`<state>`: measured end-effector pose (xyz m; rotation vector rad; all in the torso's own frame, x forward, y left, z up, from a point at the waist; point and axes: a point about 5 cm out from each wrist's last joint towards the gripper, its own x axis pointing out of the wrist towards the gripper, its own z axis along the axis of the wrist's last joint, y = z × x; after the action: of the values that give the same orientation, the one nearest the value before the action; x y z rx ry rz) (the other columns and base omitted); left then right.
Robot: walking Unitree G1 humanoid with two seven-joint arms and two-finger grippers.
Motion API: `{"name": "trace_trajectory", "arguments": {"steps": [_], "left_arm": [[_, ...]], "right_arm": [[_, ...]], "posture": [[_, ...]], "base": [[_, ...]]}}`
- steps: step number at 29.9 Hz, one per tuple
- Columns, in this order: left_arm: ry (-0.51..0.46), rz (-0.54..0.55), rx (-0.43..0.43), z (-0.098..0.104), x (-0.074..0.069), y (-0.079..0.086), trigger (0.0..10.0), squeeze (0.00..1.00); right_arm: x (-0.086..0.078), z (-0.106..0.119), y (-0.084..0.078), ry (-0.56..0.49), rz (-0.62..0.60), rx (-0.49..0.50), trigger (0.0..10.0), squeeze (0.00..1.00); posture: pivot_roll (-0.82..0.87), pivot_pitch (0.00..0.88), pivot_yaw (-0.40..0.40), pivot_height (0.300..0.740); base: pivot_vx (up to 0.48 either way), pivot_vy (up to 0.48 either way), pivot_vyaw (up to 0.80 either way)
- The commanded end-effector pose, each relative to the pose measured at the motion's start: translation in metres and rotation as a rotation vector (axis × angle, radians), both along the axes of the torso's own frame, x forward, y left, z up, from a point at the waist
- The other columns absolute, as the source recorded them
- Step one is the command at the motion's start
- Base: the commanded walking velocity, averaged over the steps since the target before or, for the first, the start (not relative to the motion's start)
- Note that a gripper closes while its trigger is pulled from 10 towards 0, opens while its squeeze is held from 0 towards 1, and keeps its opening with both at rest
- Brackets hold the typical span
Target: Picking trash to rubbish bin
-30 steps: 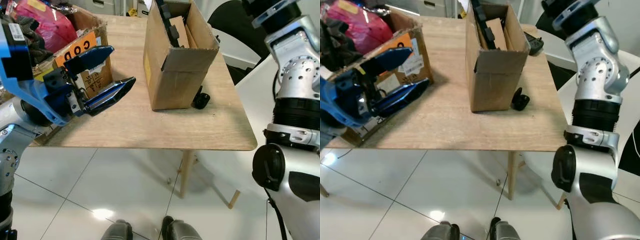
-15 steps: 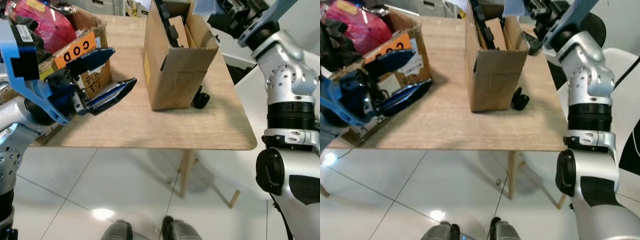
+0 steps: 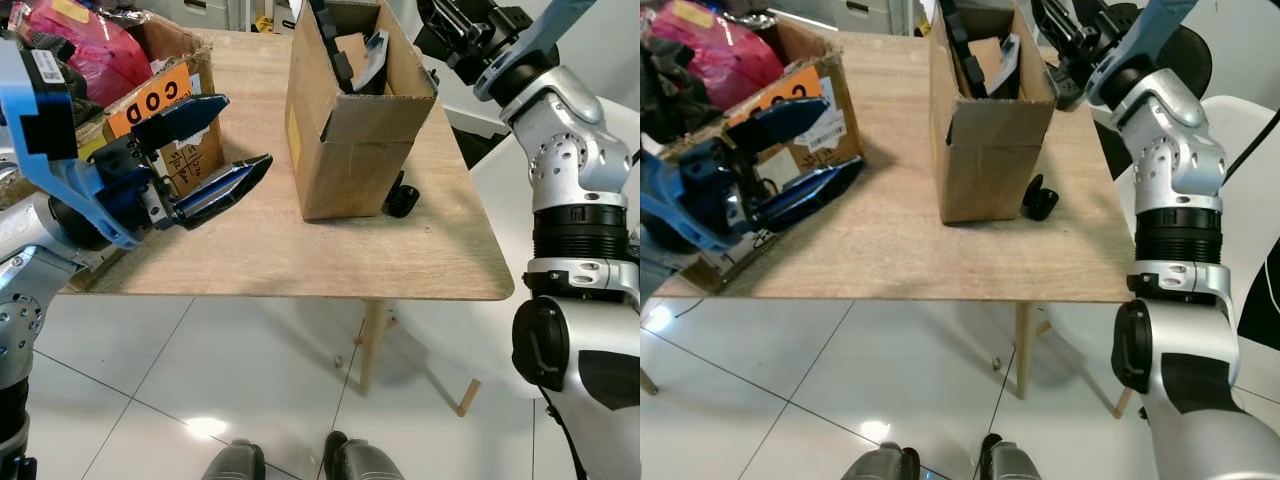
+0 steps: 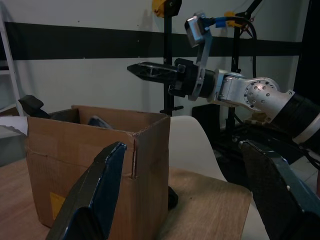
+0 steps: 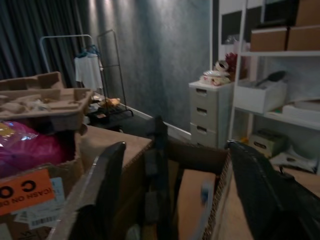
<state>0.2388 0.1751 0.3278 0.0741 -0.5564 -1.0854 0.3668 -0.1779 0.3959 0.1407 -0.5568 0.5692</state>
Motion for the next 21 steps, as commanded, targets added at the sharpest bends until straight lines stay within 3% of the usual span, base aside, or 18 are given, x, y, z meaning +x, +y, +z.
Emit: {"name": "trace_trajectory", "arguments": {"steps": [1,3,4,6,7,9,10,11,16,18,21], "left_arm": [[-0.018,-0.022,0.002,0.0,-0.001,-0.005,10.0,0.0],[-0.02,-0.022,0.001,0.0,-0.001,-0.004,10.0,0.0],[-0.024,-0.021,-0.002,0.0,-0.001,-0.004,10.0,0.0],[-0.025,-0.02,-0.004,0.001,-0.001,-0.004,10.0,0.0],[-0.025,-0.017,-0.006,0.0,-0.001,-0.004,10.0,0.0],[-0.022,-0.014,-0.013,0.0,0.001,-0.004,10.0,0.0],[-0.022,-0.014,-0.013,0.0,0.001,-0.004,10.0,0.0],[-0.018,-0.013,-0.019,-0.001,0.001,-0.003,10.0,0.0],[-0.008,-0.017,-0.035,-0.003,0.001,0.0,10.0,0.0],[0.015,-0.028,-0.018,-0.008,-0.001,0.002,10.0,0.0],[0.026,-0.036,-0.015,-0.01,-0.002,0.003,10.0,0.0]], "right_arm": [[-0.007,0.007,-0.005,-0.048,0.015,0.007,10.0,1.0],[-0.01,0.009,-0.005,-0.069,0.046,0.023,10.0,1.0],[-0.025,0.016,-0.004,-0.144,0.174,0.088,10.0,0.62],[-0.031,0.018,-0.004,-0.168,0.22,0.107,10.0,0.62],[-0.041,0.016,-0.002,-0.2,0.309,0.111,10.0,0.0],[-0.057,0.01,0.0,-0.242,0.456,0.104,10.0,0.0],[-0.057,0.01,0.0,-0.242,0.456,0.104,10.0,0.0],[-0.074,-0.002,0.005,-0.262,0.608,0.06,10.0,0.0],[-0.092,-0.015,0.01,-0.267,0.761,0.046,10.0,0.0],[-0.11,-0.032,0.023,-0.231,0.925,0.007,10.0,0.0],[-0.118,-0.04,0.029,-0.209,0.99,-0.013,10.0,0.0]], "posture": [[0.01,0.178,-0.014,0.74],[0.01,0.176,-0.014,0.74],[0.01,0.169,-0.016,0.74],[0.01,0.169,-0.016,0.74],[0.01,0.164,-0.017,0.74],[0.01,0.158,-0.017,0.74],[0.01,0.158,-0.017,0.74],[0.01,0.156,-0.017,0.74],[0.01,0.151,-0.016,0.74],[0.02,0.149,-0.016,0.74],[0.02,0.149,-0.016,0.74]], "base": [[0.0,0.0,0.0],[0.0,0.0,0.0],[0.0,0.0,0.0],[0.0,0.0,0.0],[0.0,0.0,0.0],[0.0,0.0,0.0],[0.0,0.0,0.0],[0.0,0.0,0.0],[0.0,0.0,0.0],[0.0,0.0,0.0],[0.0,0.0,0.0]]}}
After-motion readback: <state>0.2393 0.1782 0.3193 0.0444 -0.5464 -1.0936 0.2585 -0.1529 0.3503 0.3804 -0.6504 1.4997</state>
